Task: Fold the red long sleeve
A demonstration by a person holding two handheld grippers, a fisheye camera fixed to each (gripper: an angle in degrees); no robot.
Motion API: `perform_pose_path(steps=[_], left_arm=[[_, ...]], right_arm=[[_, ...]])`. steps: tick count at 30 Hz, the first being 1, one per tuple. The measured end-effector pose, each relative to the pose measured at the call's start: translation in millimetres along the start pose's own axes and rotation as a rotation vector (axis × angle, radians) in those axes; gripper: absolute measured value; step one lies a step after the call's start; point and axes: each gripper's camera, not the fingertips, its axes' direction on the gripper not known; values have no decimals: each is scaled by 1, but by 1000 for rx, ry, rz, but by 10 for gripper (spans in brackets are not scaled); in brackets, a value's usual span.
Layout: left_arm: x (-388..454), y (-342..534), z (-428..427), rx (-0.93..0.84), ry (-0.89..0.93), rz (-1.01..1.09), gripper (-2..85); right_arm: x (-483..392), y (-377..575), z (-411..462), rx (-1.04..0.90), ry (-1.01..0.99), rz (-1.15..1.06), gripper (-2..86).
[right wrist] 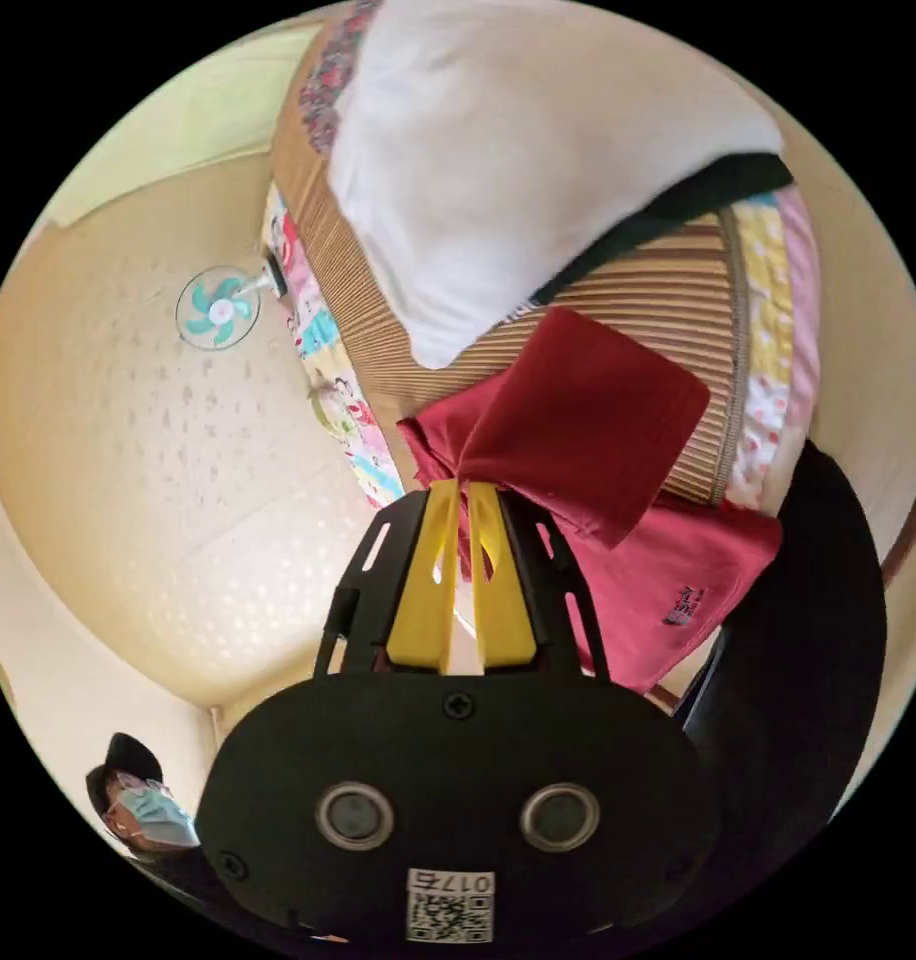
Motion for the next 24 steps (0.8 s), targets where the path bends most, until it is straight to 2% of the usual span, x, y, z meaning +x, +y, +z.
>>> perform_pose_path(steps=[1,2,3,4,5,7,9,10,12,14,16,18,21,24], left_arm=[[-12,2,-6,19,2,-53,52],[-17,3,-10,32,6,-80,52],[-26,7,-18,58,16,-124,53],[-31,13,-26,82,22,-150,53],[-33,16,-28,90,22,-158,53],[-38,26,-33,87,7,-182,54],[-47,31,-27,27,1,-191,58],[-56,34,-22,-29,-5,-211,70],[-72,40,-21,-67,0,-240,86],[-89,49,-27,-75,-11,-269,93],[-113,60,-36,-108,-73,-304,98],[-131,69,-43,-144,-120,-316,106],[-156,79,-52,-222,-186,-293,121],[-177,78,-55,-330,-207,-234,138]], right_arm=[[-33,1,1,-1,36,-140,17],[-102,11,8,11,160,-470,16],[-158,31,23,67,292,-699,16],[-179,41,32,105,314,-759,16],[-213,59,54,140,240,-839,16],[-247,84,109,26,20,-924,17],[-261,128,224,-328,-116,-981,20],[-256,142,253,-415,-101,-991,21],[-204,187,336,-689,62,-970,24],[-143,202,349,-776,155,-890,30],[-77,206,333,-803,275,-816,39],[10,200,279,-793,482,-705,59],[93,192,191,-780,743,-573,91],[135,194,125,-798,903,-499,116]])
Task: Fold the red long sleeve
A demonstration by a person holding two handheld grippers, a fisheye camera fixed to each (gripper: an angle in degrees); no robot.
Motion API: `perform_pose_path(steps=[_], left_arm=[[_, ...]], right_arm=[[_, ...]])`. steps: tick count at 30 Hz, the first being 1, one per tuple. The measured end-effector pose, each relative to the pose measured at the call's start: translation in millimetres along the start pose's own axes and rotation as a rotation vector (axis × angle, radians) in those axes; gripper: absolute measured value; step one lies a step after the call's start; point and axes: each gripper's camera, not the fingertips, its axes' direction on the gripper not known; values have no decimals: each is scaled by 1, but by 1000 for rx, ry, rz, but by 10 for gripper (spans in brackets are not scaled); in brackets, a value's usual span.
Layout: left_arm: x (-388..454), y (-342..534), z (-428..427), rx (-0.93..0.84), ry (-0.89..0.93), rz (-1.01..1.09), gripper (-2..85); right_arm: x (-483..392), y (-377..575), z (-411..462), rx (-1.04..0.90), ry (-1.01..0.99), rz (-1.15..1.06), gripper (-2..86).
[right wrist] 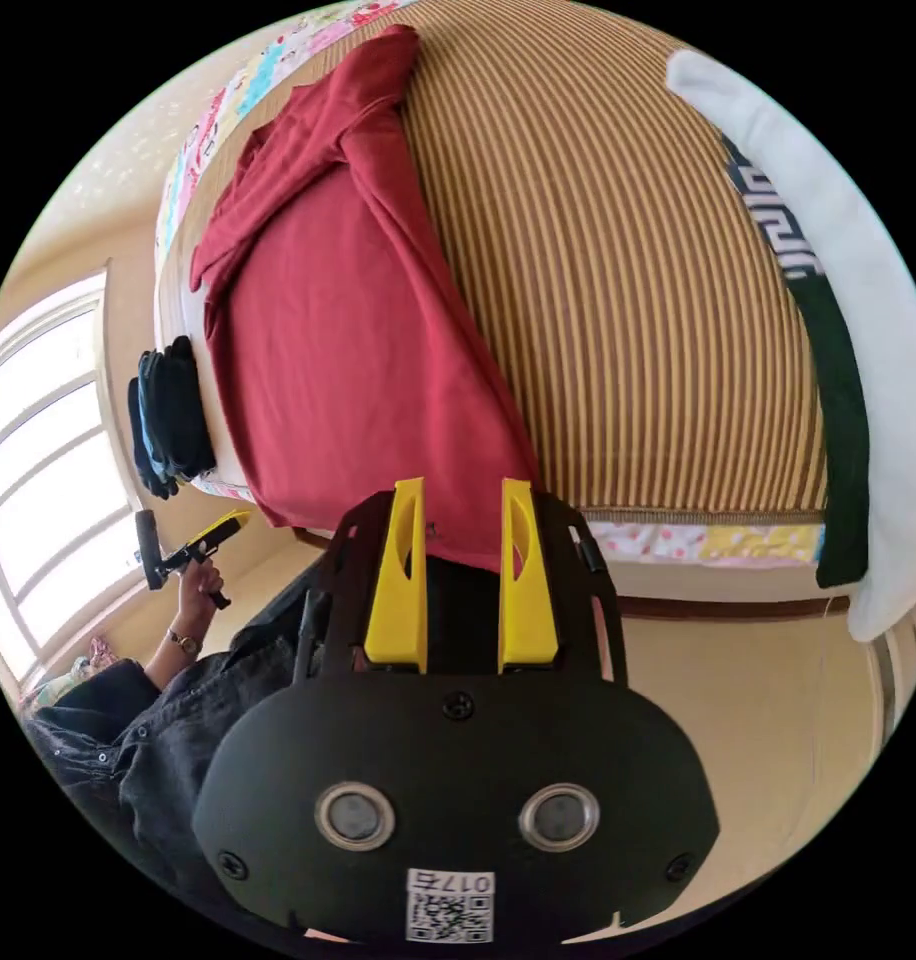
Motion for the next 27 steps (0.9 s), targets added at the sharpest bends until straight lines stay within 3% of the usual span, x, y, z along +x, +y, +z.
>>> perform_pose_path(steps=[5,8,10,12,14,17,19,21,23,27], left_arm=[[-25,-27,14,-187,24,60,143],[-45,-44,19,-330,90,11,80],[-58,-45,5,-437,263,44,48],[-61,-35,-20,-503,496,118,44],[-66,-17,-64,-437,687,191,42],[-86,22,-140,-218,1032,231,41],[-100,38,-191,16,1335,200,41],[-96,30,-227,164,1410,215,41],[-86,-1,-259,269,1416,242,41],[-88,-111,-307,602,1471,142,12]], right_arm=[[26,17,20,-79,-39,16,139],[32,3,42,-178,-41,41,122],[31,6,41,-233,-56,-11,75],[24,42,14,-242,-359,-202,46],[38,86,-24,-154,-509,-234,40],[84,145,-87,108,-927,-187,33],[89,160,-122,272,-1098,-243,31],[72,140,-163,437,-1285,-359,31],[45,97,-183,484,-1361,-429,33],[-3,-38,-205,548,-1333,-324,54]])
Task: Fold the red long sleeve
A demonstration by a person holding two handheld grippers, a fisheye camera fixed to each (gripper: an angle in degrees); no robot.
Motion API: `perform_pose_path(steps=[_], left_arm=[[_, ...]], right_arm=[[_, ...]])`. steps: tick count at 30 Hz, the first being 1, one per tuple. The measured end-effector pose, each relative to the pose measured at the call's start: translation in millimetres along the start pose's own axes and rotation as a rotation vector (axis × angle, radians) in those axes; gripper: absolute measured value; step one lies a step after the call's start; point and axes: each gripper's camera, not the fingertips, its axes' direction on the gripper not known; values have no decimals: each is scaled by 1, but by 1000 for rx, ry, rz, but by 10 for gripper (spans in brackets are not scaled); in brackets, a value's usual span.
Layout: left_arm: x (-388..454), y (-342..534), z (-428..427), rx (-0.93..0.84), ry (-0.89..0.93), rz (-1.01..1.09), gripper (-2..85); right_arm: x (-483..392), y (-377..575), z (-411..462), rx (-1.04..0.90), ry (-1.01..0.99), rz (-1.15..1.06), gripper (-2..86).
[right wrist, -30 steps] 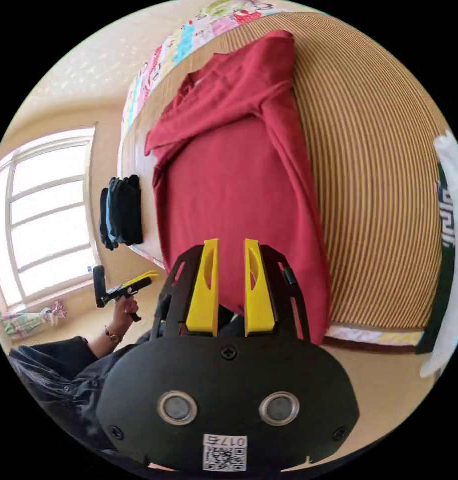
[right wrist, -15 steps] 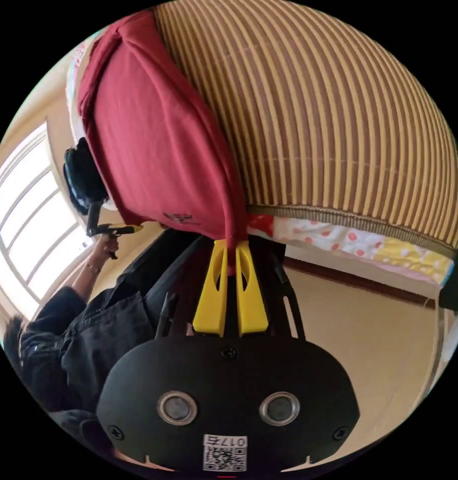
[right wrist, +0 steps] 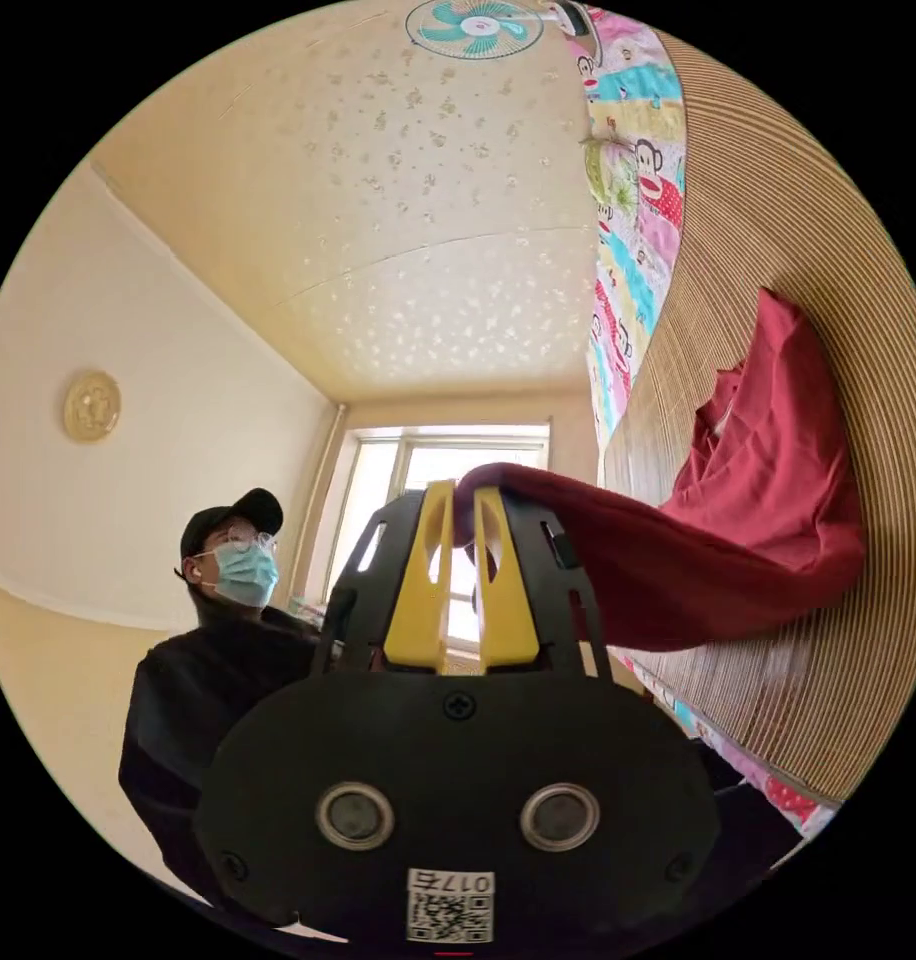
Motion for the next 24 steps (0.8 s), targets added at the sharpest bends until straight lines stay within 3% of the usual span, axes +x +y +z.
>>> perform_pose_path(steps=[2,4,10,15,22,24], left_arm=[[-10,-38,-1,145,-59,19,16],[-8,-61,4,198,-273,50,41],[-55,-9,50,-48,-889,-61,123],[-106,-12,64,-55,-993,-80,129],[-165,-77,117,-225,-1099,-22,59],[-162,-80,115,-231,-1052,-13,47]], right_arm=[[21,-39,16,44,59,-16,56],[33,-59,25,84,141,-11,53],[66,-42,65,-140,644,22,72],[96,-21,62,-174,1014,7,99],[152,-64,112,-361,1283,-54,104],[167,-67,125,-480,1275,-83,52]])
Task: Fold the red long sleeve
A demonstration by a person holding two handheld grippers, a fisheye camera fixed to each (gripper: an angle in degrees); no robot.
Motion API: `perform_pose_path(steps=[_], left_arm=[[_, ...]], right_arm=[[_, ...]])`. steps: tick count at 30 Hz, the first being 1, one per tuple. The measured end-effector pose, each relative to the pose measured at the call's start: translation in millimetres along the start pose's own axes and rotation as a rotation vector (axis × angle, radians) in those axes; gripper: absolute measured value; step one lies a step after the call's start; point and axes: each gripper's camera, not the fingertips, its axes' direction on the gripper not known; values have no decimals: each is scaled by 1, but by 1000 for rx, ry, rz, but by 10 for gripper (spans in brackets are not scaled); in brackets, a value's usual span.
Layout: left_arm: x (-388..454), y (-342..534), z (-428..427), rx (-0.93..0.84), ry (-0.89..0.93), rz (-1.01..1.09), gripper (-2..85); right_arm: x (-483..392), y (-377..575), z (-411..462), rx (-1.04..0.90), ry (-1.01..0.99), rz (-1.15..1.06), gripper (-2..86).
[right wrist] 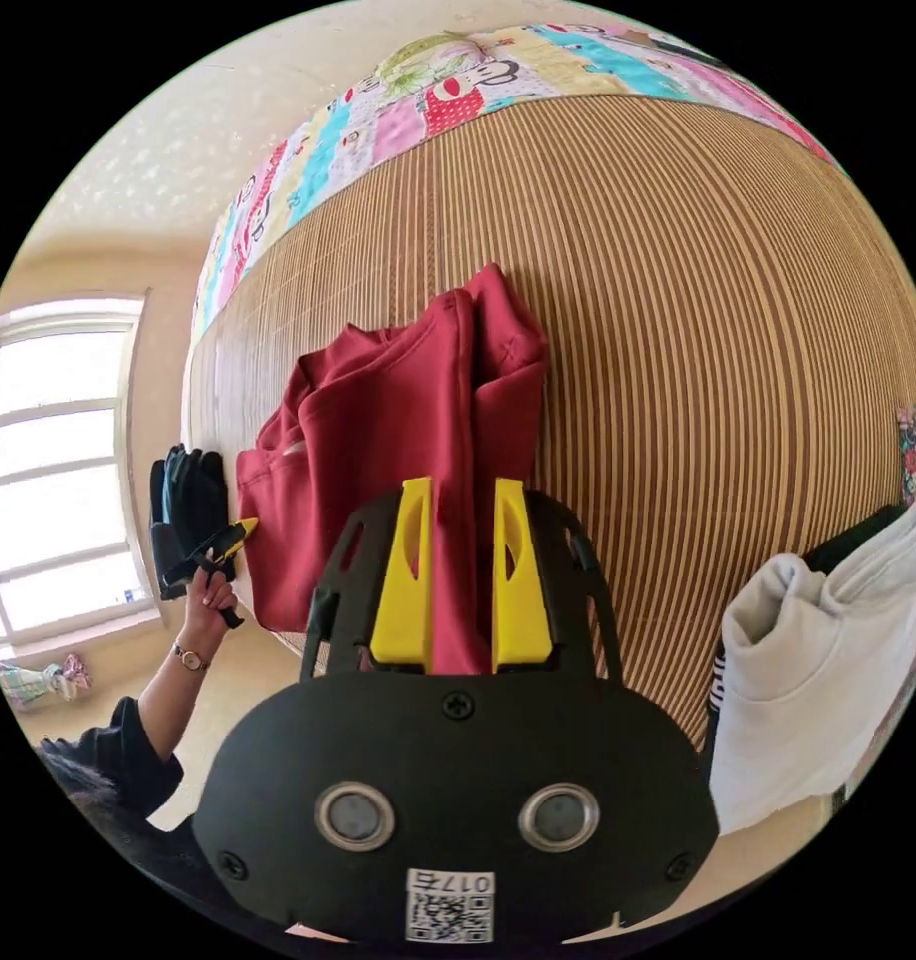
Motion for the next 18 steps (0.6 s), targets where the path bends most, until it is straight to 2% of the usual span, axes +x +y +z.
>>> perform_pose_path(steps=[3,5,8,14,18], left_arm=[[22,2,-37,71,100,112,38],[46,3,-65,125,80,191,36],[72,-10,-95,240,47,235,37],[17,-73,-67,234,-33,-10,72],[-30,-16,-52,242,-48,-122,127]], right_arm=[[-14,20,-34,112,6,-52,38],[-26,37,-61,205,-23,-78,34],[-39,43,-90,348,50,-69,29],[-8,-6,-70,327,70,145,20],[-66,9,-70,392,138,-7,15]])
